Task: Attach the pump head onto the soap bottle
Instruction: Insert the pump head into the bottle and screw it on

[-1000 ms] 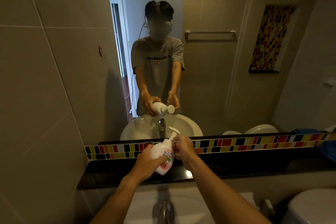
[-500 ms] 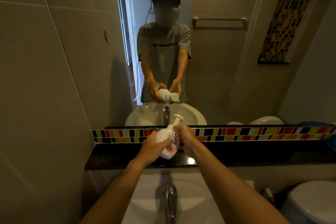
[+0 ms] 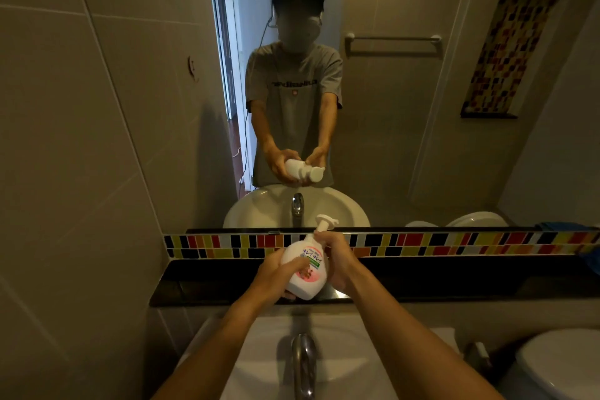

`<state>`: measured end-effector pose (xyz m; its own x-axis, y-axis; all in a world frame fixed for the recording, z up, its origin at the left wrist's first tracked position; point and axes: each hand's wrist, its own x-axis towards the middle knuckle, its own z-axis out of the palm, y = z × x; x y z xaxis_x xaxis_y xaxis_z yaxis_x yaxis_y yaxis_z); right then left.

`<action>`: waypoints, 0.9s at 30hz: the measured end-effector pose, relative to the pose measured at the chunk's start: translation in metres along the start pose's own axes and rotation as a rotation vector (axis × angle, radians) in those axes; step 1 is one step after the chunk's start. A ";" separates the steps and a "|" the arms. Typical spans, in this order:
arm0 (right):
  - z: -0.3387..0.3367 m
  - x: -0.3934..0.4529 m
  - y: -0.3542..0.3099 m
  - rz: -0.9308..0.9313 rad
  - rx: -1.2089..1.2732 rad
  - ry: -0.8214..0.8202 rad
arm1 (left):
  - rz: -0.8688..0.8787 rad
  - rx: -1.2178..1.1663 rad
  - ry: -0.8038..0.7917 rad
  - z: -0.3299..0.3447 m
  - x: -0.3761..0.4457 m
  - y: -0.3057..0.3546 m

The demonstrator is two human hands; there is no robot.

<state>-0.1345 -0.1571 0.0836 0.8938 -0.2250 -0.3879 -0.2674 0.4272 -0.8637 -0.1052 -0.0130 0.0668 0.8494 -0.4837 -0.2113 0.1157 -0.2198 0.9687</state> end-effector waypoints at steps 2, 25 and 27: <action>-0.004 -0.002 -0.002 0.042 0.086 -0.081 | -0.099 -0.159 -0.085 -0.003 -0.002 0.004; -0.005 0.004 -0.027 -0.090 0.329 -0.050 | 0.175 -0.159 0.062 0.004 -0.007 0.000; -0.004 0.002 -0.030 -0.098 0.288 -0.054 | 0.183 -0.166 0.039 0.005 -0.006 -0.002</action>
<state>-0.1257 -0.1738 0.1074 0.9302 -0.2337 -0.2832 -0.0731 0.6380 -0.7665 -0.1134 -0.0138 0.0660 0.8826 -0.4692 -0.0286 0.0388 0.0121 0.9992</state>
